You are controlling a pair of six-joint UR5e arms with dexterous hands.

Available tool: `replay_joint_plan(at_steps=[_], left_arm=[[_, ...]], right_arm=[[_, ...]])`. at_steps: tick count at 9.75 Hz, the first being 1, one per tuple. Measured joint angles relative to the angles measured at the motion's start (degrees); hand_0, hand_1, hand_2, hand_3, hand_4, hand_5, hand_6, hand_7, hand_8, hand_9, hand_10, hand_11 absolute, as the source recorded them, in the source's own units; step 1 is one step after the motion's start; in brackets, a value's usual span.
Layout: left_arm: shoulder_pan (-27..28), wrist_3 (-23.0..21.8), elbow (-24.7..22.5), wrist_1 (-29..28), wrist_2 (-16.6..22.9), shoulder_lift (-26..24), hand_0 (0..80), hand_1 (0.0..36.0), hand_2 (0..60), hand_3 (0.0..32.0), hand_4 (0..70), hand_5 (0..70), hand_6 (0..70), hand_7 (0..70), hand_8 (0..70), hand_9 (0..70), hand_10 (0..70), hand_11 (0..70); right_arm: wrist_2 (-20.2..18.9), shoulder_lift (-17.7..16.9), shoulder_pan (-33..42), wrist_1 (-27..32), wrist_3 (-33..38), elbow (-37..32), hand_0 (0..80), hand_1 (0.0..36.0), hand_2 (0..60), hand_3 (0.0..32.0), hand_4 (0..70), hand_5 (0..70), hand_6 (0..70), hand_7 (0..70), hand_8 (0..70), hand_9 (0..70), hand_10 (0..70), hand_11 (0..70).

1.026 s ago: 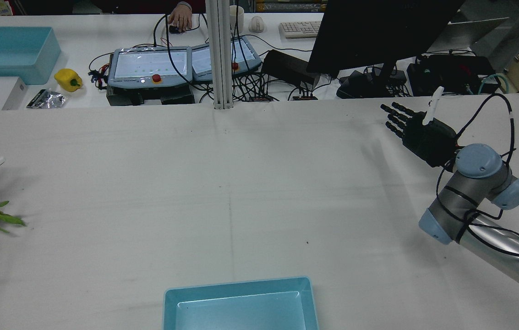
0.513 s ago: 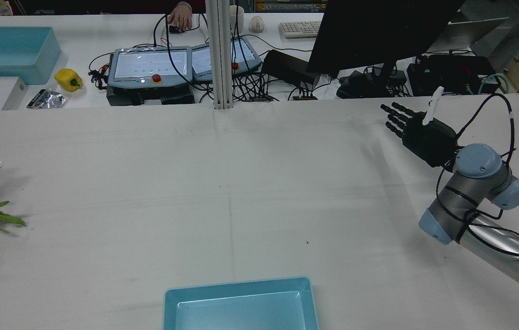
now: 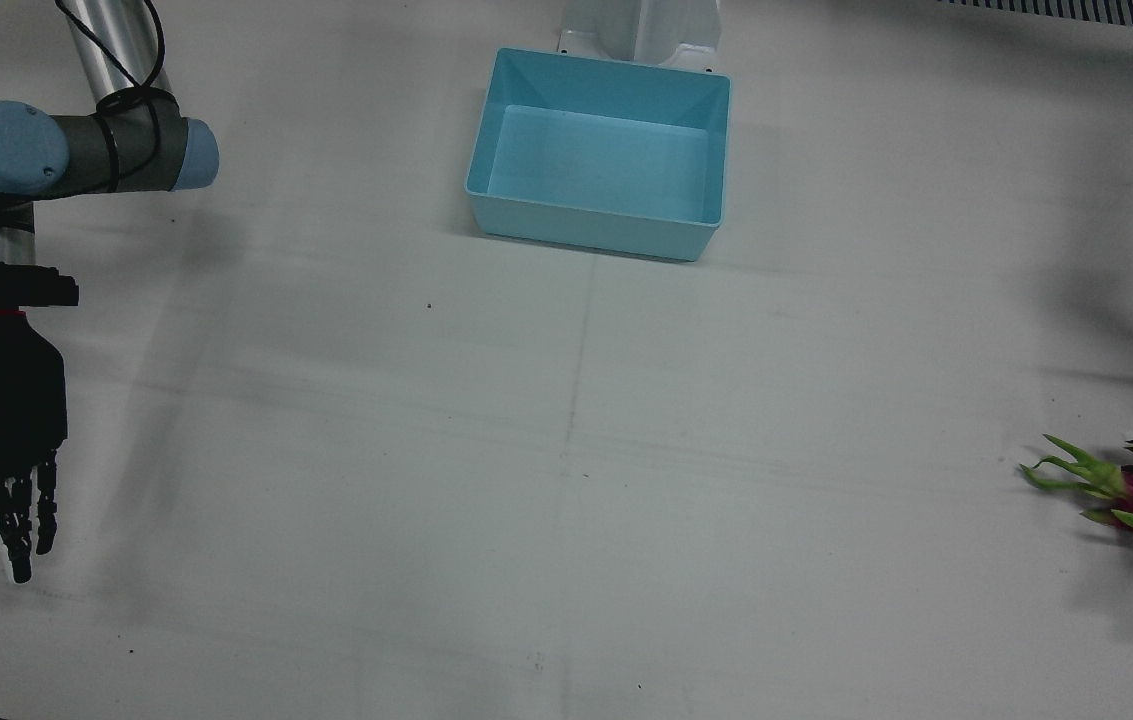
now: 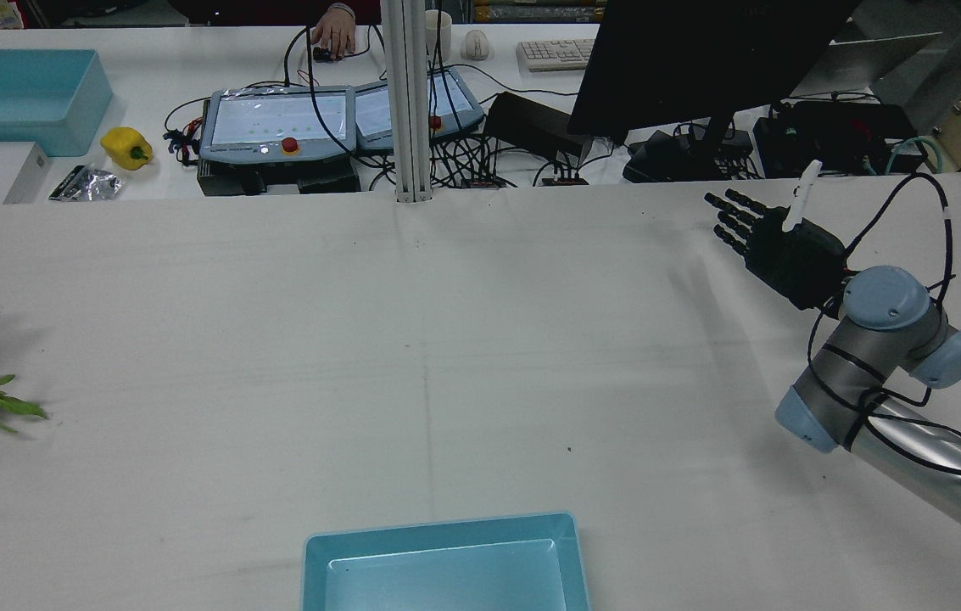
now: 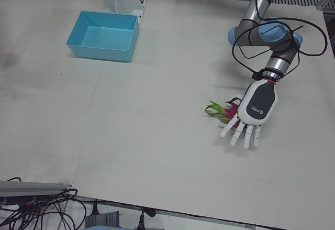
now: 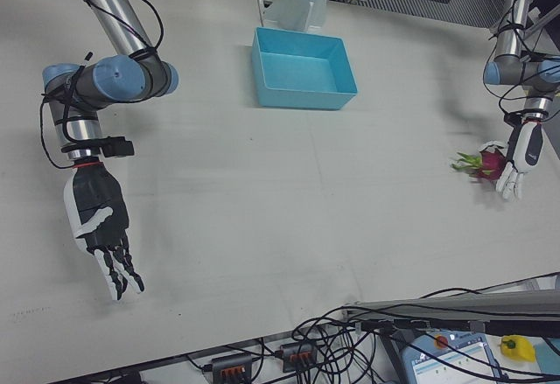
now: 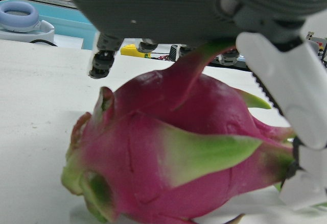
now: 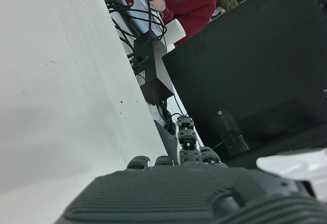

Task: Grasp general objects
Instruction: 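Close the left hand fingers around the pink dragon fruit, then lift the dragon fruit off the table with the left hand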

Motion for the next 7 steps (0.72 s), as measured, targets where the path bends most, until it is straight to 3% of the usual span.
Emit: replay_joint_plan(at_steps=[1, 2, 3, 4, 5, 7], left_arm=[[0.00, 0.01, 0.03, -0.22, -0.02, 0.07, 42.7, 36.0, 60.0, 14.2, 15.7, 31.8, 10.5, 38.0, 7.4, 8.6, 30.8, 46.2], [0.00, 0.03, 0.05, -0.42, -0.05, 0.10, 47.7, 36.0, 60.0, 2.8, 27.1, 63.5, 21.4, 48.2, 21.2, 26.1, 50.9, 70.0], [0.00, 0.05, 0.06, -0.56, -0.07, 0.16, 70.0, 36.0, 60.0, 0.0, 61.3, 70.0, 53.8, 68.3, 42.2, 48.4, 70.0, 70.0], [0.03, 0.04, 0.08, -0.63, -0.09, 0.16, 79.7, 36.0, 60.0, 0.0, 70.0, 70.0, 70.0, 70.0, 70.0, 70.0, 70.0, 70.0], [0.03, 0.26, 0.06, -0.63, -0.49, 0.19, 74.0, 34.9, 60.0, 0.0, 70.0, 70.0, 70.0, 70.0, 70.0, 70.0, 70.0, 70.0], [0.01, 0.80, -0.07, -0.40, -2.37, 0.19, 76.4, 30.5, 60.0, 0.0, 70.0, 70.0, 70.0, 70.0, 70.0, 70.0, 70.0, 70.0]], right_arm=[[0.00, 0.00, 0.00, 0.00, 0.00, 0.00, 0.0, 0.0, 0.0, 0.0, 0.0, 0.0, 0.0, 0.0, 0.0, 0.0, 0.0, 0.0], [0.00, 0.00, 0.00, 0.00, 0.00, 0.00, 0.0, 0.0, 0.0, 0.0, 0.0, 0.0, 0.0, 0.0, 0.0, 0.0, 0.0, 0.0], [0.00, 0.00, 0.00, 0.00, 0.00, 0.00, 0.0, 0.0, 0.0, 0.0, 0.0, 0.0, 0.0, 0.0, 0.0, 0.0, 0.0, 0.0], [0.00, 0.00, 0.00, 0.00, 0.00, 0.00, 0.0, 0.0, 0.0, 0.0, 0.0, 0.0, 0.0, 0.0, 0.0, 0.0, 0.0, 0.0], [0.00, 0.00, 0.00, 0.00, 0.00, 0.00, 0.0, 0.0, 0.0, 0.0, 0.0, 0.0, 0.0, 0.0, 0.0, 0.0, 0.0, 0.0], [0.00, 0.00, 0.00, 0.00, 0.00, 0.00, 0.0, 0.0, 0.0, 0.0, 0.0, 0.0, 0.0, 0.0, 0.0, 0.0, 0.0, 0.0]])
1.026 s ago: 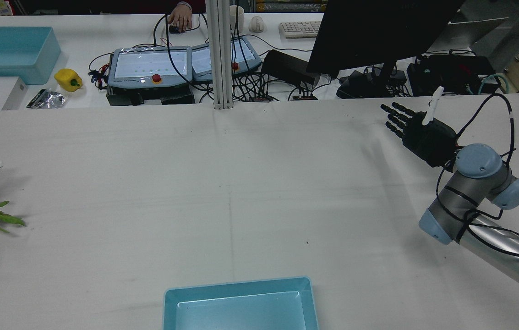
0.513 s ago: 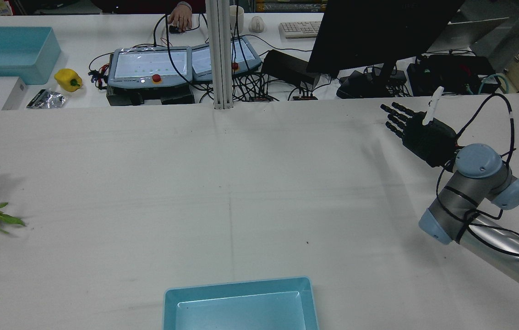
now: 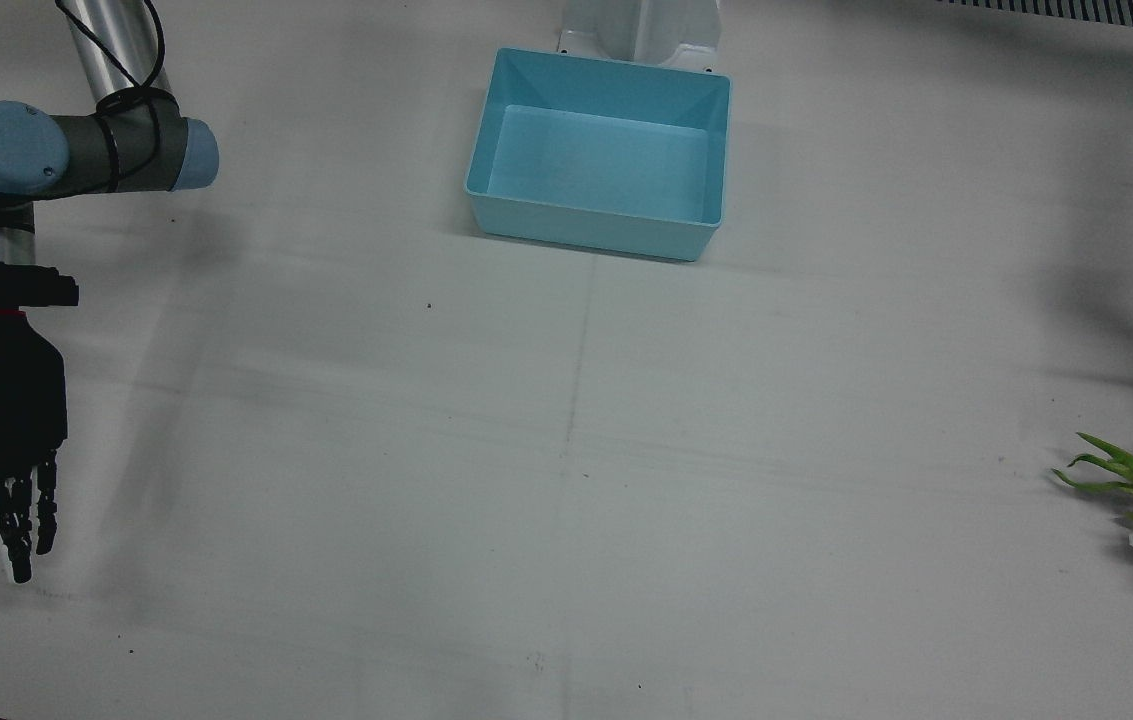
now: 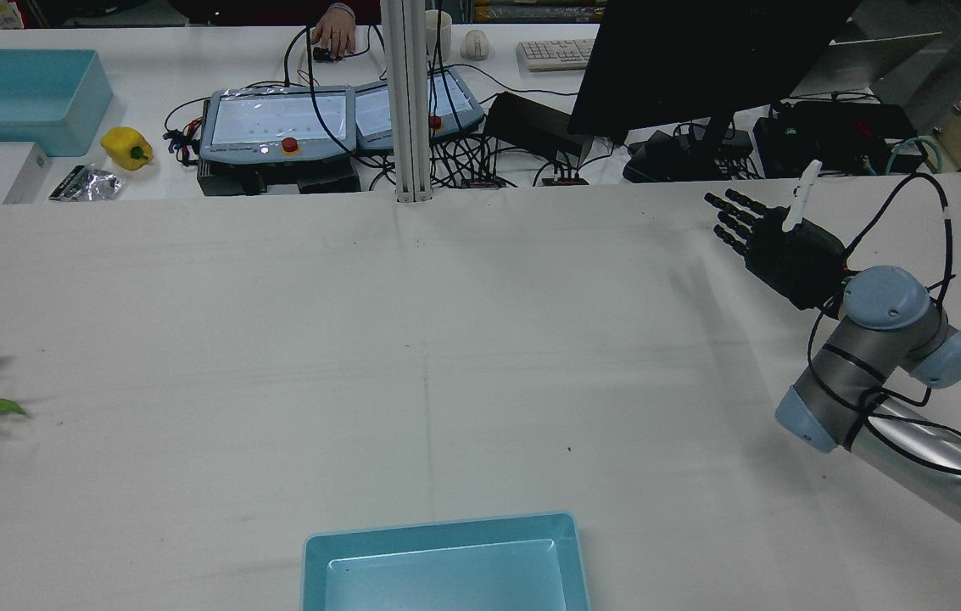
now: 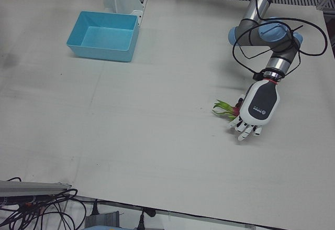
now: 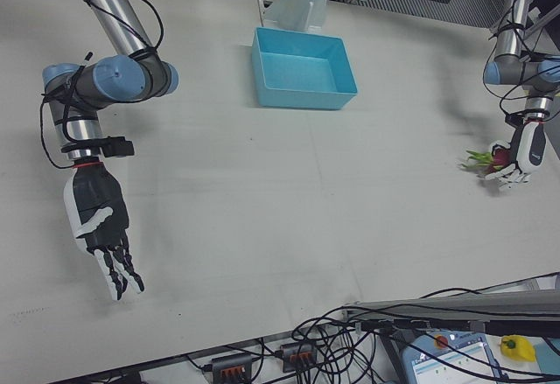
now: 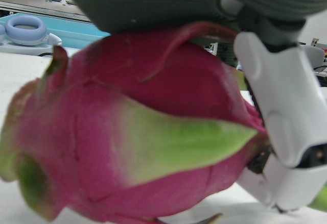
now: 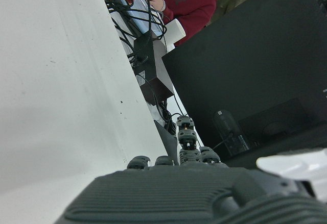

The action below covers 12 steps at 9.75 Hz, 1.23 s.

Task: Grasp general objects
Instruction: 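Lift the dragon fruit off the table with the left hand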

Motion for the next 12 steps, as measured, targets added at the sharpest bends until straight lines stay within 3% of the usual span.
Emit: replay_joint_plan(at_steps=[2, 3, 5, 7, 8, 9, 12], left_arm=[[-0.15, 0.19, -0.75, 0.22, -1.57, 0.12, 76.8, 30.8, 60.0, 0.0, 70.0, 70.0, 70.0, 70.0, 70.0, 70.0, 70.0, 70.0], [-0.27, 0.05, -1.95, 0.25, -2.21, 0.57, 73.2, 30.6, 60.0, 0.0, 70.0, 70.0, 70.0, 70.0, 70.0, 70.0, 70.0, 70.0], [-0.49, -0.53, -7.83, 1.01, -2.57, 2.85, 64.2, 28.2, 60.0, 0.0, 70.0, 70.0, 70.0, 70.0, 70.0, 70.0, 70.0, 70.0], [-0.88, -1.63, -14.13, 2.97, -2.38, 4.26, 63.0, 27.2, 60.0, 0.0, 70.0, 70.0, 70.0, 70.0, 70.0, 70.0, 70.0, 70.0], [-1.30, -2.56, -16.11, 3.67, -2.31, 4.50, 65.2, 28.1, 60.0, 0.0, 70.0, 70.0, 70.0, 70.0, 70.0, 70.0, 70.0, 70.0], [-2.20, -3.28, -17.97, 4.49, -1.87, 4.62, 75.7, 30.0, 60.0, 0.0, 70.0, 70.0, 70.0, 70.0, 70.0, 70.0, 70.0, 70.0], [-8.00, -9.18, -23.78, 6.53, 3.47, 4.45, 77.3, 30.0, 60.0, 0.0, 70.0, 70.0, 70.0, 70.0, 70.0, 70.0, 70.0, 70.0]], right_arm=[[0.00, 0.00, 0.00, 0.00, 0.00, 0.00, 0.0, 0.0, 0.0, 0.0, 0.0, 0.0, 0.0, 0.0, 0.0, 0.0, 0.0, 0.0], [0.00, 0.00, 0.00, 0.00, 0.00, 0.00, 0.0, 0.0, 0.0, 0.0, 0.0, 0.0, 0.0, 0.0, 0.0, 0.0, 0.0, 0.0], [0.00, 0.00, 0.00, 0.00, 0.00, 0.04, 0.0, 0.0, 0.0, 0.0, 0.0, 0.0, 0.0, 0.0, 0.0, 0.0, 0.0, 0.0], [0.00, 0.00, 0.00, 0.00, 0.00, 0.08, 0.0, 0.0, 0.0, 0.0, 0.0, 0.0, 0.0, 0.0, 0.0, 0.0, 0.0, 0.0], [0.00, 0.00, 0.00, 0.00, 0.00, 0.08, 0.0, 0.0, 0.0, 0.0, 0.0, 0.0, 0.0, 0.0, 0.0, 0.0, 0.0, 0.0], [0.00, 0.00, 0.00, 0.00, 0.00, 0.08, 0.0, 0.0, 0.0, 0.0, 0.0, 0.0, 0.0, 0.0, 0.0, 0.0, 0.0, 0.0], [0.00, 0.00, 0.00, 0.00, 0.00, 0.09, 0.0, 0.0, 0.0, 0.0, 0.0, 0.0, 0.0, 0.0, 0.0, 0.0, 0.0, 0.0]])
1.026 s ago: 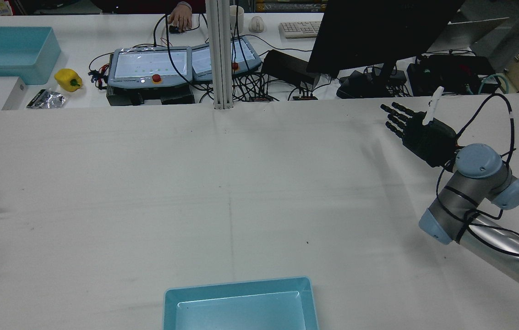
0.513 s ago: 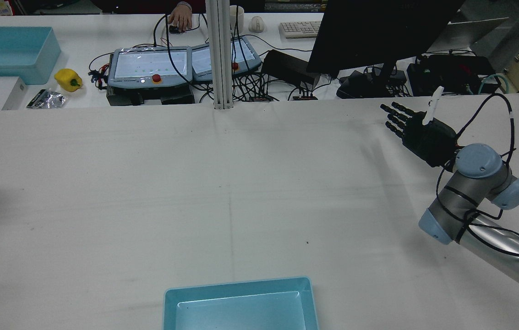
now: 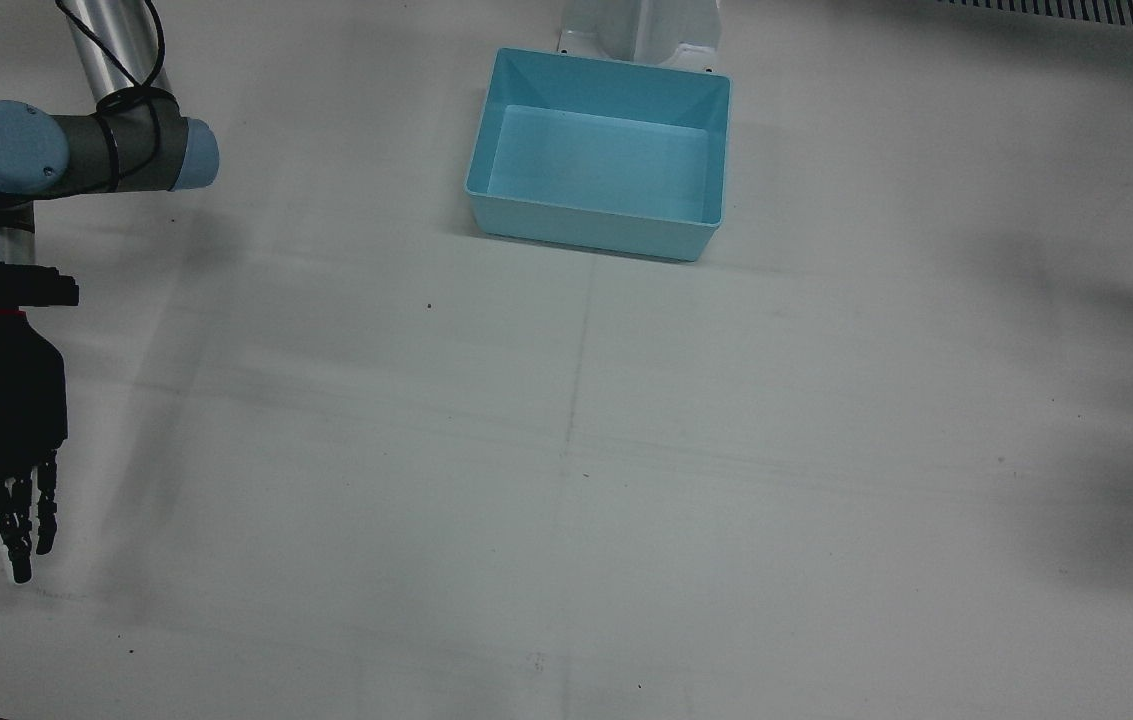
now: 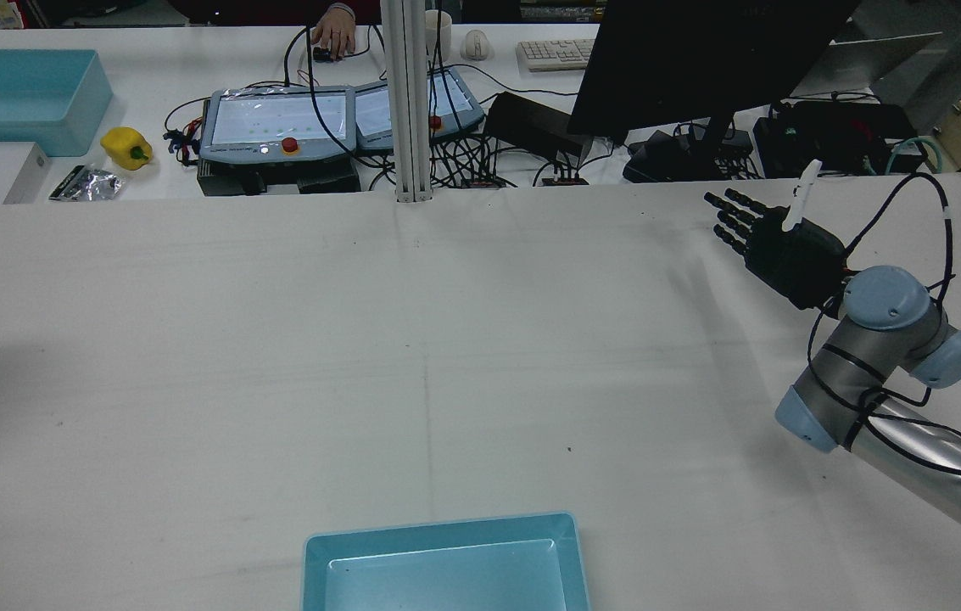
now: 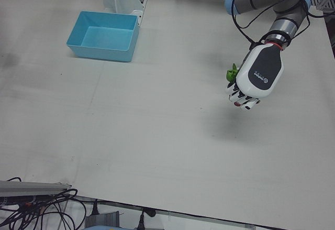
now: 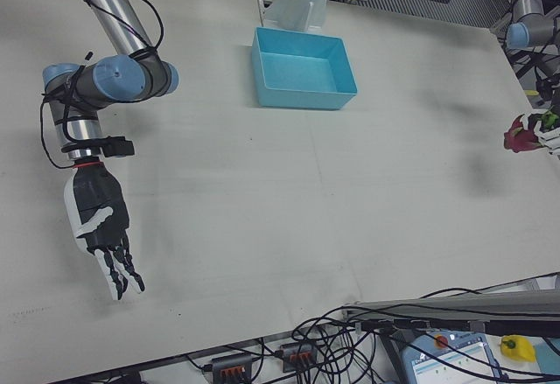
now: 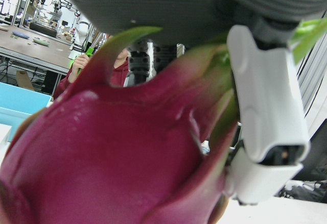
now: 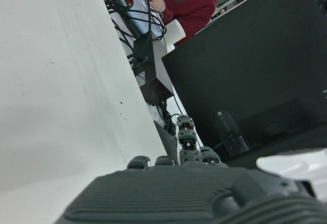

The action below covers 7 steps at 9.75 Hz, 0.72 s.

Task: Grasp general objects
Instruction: 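Lift the dragon fruit off the table with the left hand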

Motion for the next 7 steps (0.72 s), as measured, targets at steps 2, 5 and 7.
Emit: replay_joint_plan(at_steps=[2, 5, 7], left_arm=[[-2.52, -6.90, -4.20, 0.43, 3.33, -0.11, 77.3, 30.0, 60.0, 0.0, 70.0, 70.0, 70.0, 70.0, 70.0, 70.0, 70.0, 70.0], [-4.23, -15.73, -8.80, -0.62, 8.26, 0.17, 77.3, 30.2, 60.0, 0.0, 70.0, 70.0, 70.0, 70.0, 70.0, 70.0, 70.0, 70.0], [-4.44, -18.05, -13.96, 0.10, 11.38, 1.42, 77.3, 30.1, 60.0, 0.0, 70.0, 70.0, 70.0, 70.0, 70.0, 70.0, 70.0, 70.0]], right_arm=[[0.00, 0.00, 0.00, 0.00, 0.00, 0.00, 0.0, 0.0, 0.0, 0.0, 0.0, 0.0, 0.0, 0.0, 0.0, 0.0, 0.0, 0.0], [0.00, 0.00, 0.00, 0.00, 0.00, 0.00, 0.0, 0.0, 0.0, 0.0, 0.0, 0.0, 0.0, 0.0, 0.0, 0.0, 0.0, 0.0], [0.00, 0.00, 0.00, 0.00, 0.00, 0.00, 0.0, 0.0, 0.0, 0.0, 0.0, 0.0, 0.0, 0.0, 0.0, 0.0, 0.0, 0.0]])
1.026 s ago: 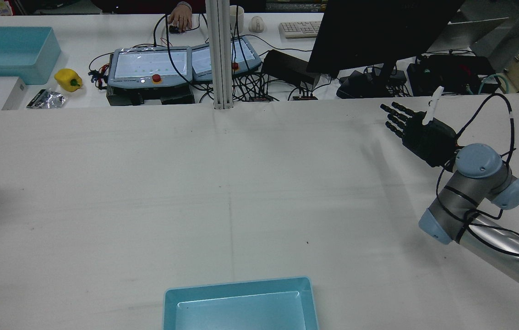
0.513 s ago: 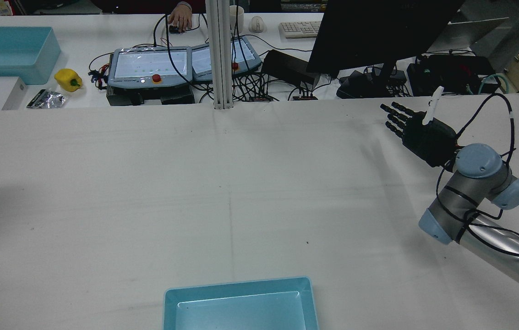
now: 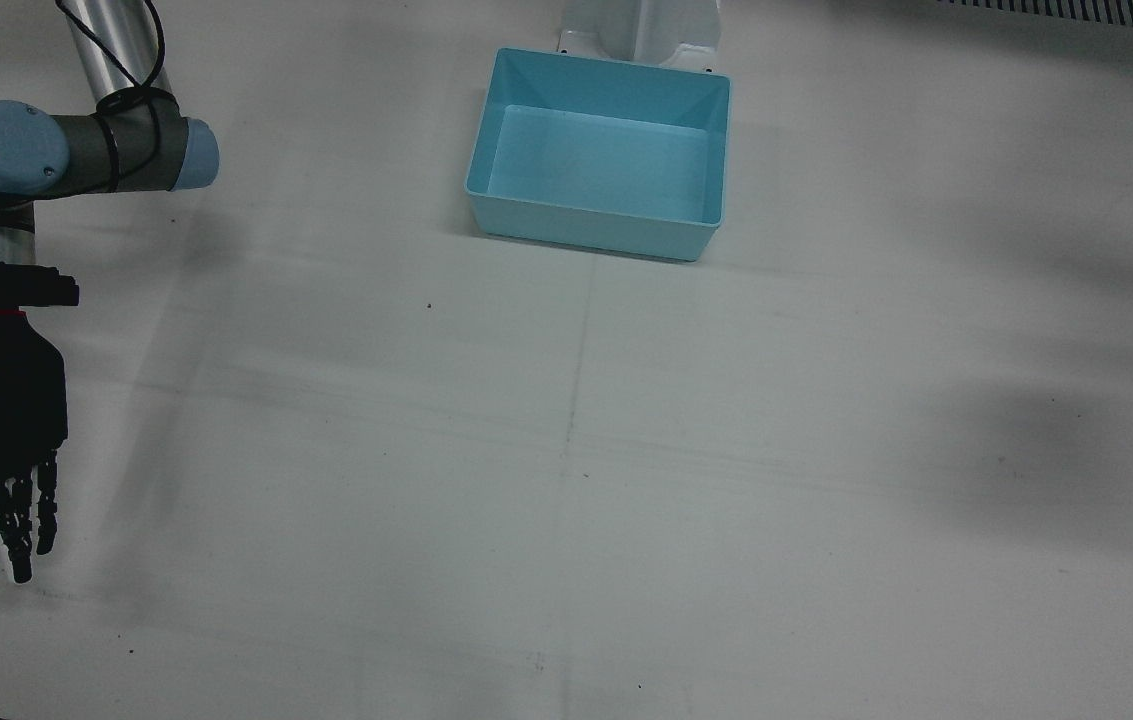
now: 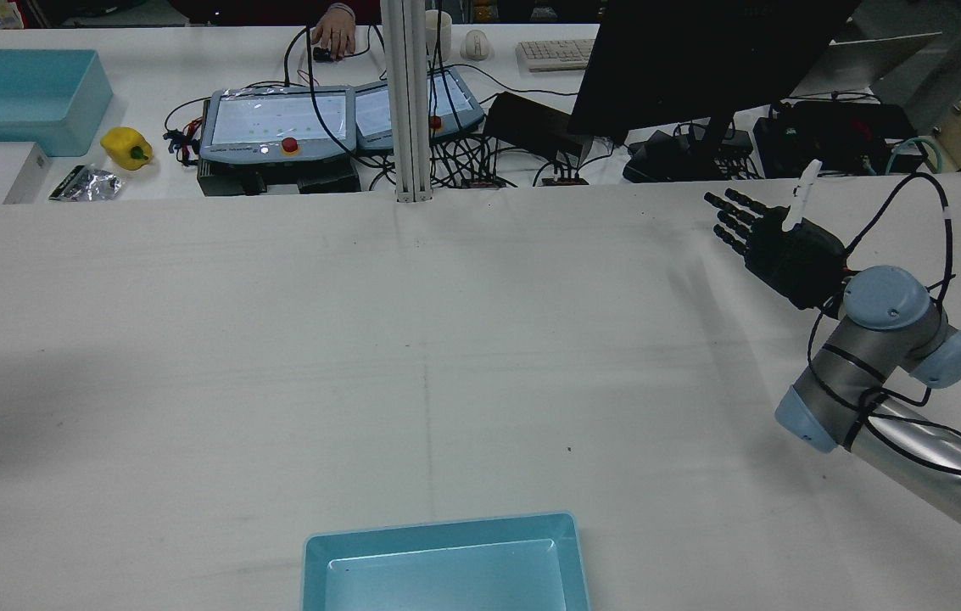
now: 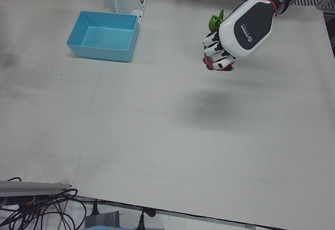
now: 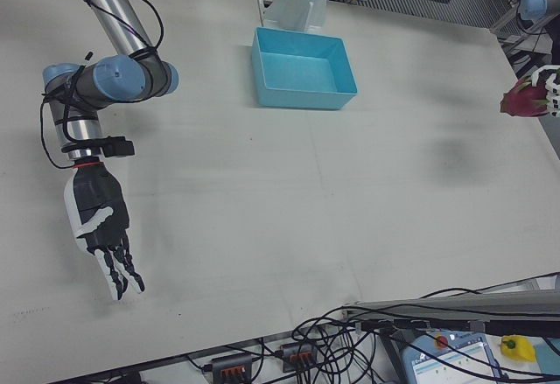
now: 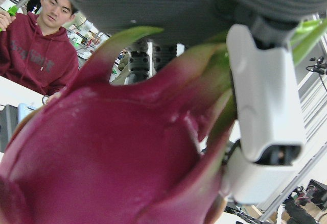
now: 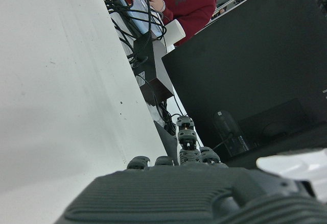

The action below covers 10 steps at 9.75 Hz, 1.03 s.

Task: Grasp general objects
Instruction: 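Lift the dragon fruit off the table with the left hand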

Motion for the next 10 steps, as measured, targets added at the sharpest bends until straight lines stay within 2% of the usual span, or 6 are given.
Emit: replay_joint_plan(at_steps=[1, 3, 7, 10], left_arm=[[0.04, -1.26, -3.32, -0.15, 0.98, 1.59, 77.3, 30.0, 60.0, 0.0, 70.0, 70.0, 70.0, 70.0, 70.0, 70.0, 70.0, 70.0], [0.24, -5.54, -6.63, -2.11, 1.60, 3.37, 77.3, 29.7, 60.0, 0.0, 70.0, 70.0, 70.0, 70.0, 70.0, 70.0, 70.0, 70.0], [0.79, -17.20, -7.59, -8.31, 1.73, 4.04, 77.3, 29.5, 60.0, 0.0, 70.0, 70.0, 70.0, 70.0, 70.0, 70.0, 70.0, 70.0], [2.98, -22.90, -7.63, -11.85, 1.01, 4.30, 77.0, 29.1, 60.0, 0.0, 70.0, 70.0, 70.0, 70.0, 70.0, 70.0, 70.0, 70.0]], right_arm=[[0.00, 0.00, 0.00, 0.00, 0.00, 0.00, 0.0, 0.0, 0.0, 0.0, 0.0, 0.0, 0.0, 0.0, 0.0, 0.0, 0.0, 0.0], [0.00, 0.00, 0.00, 0.00, 0.00, 0.00, 0.0, 0.0, 0.0, 0.0, 0.0, 0.0, 0.0, 0.0, 0.0, 0.0, 0.0, 0.0], [0.00, 0.00, 0.00, 0.00, 0.00, 0.00, 0.0, 0.0, 0.0, 0.0, 0.0, 0.0, 0.0, 0.0, 0.0, 0.0, 0.0, 0.0], [0.00, 0.00, 0.00, 0.00, 0.00, 0.00, 0.0, 0.0, 0.0, 0.0, 0.0, 0.0, 0.0, 0.0, 0.0, 0.0, 0.0, 0.0]])
